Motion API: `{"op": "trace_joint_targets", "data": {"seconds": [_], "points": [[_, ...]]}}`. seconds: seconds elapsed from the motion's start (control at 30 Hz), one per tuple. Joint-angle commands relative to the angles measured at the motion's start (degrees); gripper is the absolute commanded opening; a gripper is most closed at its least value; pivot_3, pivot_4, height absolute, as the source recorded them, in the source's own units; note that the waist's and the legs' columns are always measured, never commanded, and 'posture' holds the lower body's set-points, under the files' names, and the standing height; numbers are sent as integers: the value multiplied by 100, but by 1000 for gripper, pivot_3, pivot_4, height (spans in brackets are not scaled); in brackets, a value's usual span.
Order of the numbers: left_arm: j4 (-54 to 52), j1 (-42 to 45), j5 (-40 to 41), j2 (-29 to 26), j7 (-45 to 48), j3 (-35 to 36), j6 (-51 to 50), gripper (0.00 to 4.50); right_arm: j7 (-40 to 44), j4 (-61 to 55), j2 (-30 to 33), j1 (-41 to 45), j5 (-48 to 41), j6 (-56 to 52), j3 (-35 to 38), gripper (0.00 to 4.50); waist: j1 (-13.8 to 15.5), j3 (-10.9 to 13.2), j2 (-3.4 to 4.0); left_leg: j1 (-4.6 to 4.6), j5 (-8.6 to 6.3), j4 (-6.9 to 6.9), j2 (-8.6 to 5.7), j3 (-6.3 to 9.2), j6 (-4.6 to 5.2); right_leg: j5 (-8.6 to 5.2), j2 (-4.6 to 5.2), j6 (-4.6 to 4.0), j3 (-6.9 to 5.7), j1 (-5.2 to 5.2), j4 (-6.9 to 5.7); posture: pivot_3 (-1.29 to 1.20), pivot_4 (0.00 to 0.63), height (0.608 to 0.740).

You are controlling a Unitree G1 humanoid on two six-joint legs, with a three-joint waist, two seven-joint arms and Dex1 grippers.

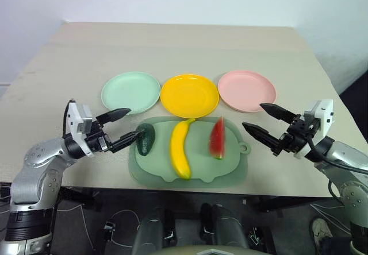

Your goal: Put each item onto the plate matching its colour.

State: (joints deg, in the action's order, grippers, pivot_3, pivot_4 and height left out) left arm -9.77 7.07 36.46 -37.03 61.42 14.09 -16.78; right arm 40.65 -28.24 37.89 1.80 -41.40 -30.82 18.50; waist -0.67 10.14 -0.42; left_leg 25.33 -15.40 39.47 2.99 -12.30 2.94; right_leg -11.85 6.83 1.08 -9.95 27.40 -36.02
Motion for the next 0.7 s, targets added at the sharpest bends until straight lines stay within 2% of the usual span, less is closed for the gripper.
{"op": "trace_joint_targets", "data": {"seconds": [0.03,0.27,0.5,0.7], "points": [[-14,114,-88,-88,128,-39,167,4458,41,-96,42,-2,18,129,68,4500,0,0,0,1,0,0,0,0,0,0,0,0,0,1,0,0,150,696],[96,298,-169,-23,150,-163,253,4458,-77,-367,75,-233,-71,-60,111,4500,3,0,0,1,0,0,0,0,0,0,1,0,0,0,0,0,150,696],[236,345,-264,74,183,-242,364,4458,-608,-804,536,-99,-434,-1272,2,4500,-2,1,3,0,1,0,0,0,-1,0,1,-2,2,2,-1,0,150,696],[494,456,-390,160,327,-362,610,4458,-1621,-849,702,713,-1914,-2799,42,4500,-3,1,2,0,1,0,-1,0,-1,1,2,-2,3,0,-1,0,150,696]]}}
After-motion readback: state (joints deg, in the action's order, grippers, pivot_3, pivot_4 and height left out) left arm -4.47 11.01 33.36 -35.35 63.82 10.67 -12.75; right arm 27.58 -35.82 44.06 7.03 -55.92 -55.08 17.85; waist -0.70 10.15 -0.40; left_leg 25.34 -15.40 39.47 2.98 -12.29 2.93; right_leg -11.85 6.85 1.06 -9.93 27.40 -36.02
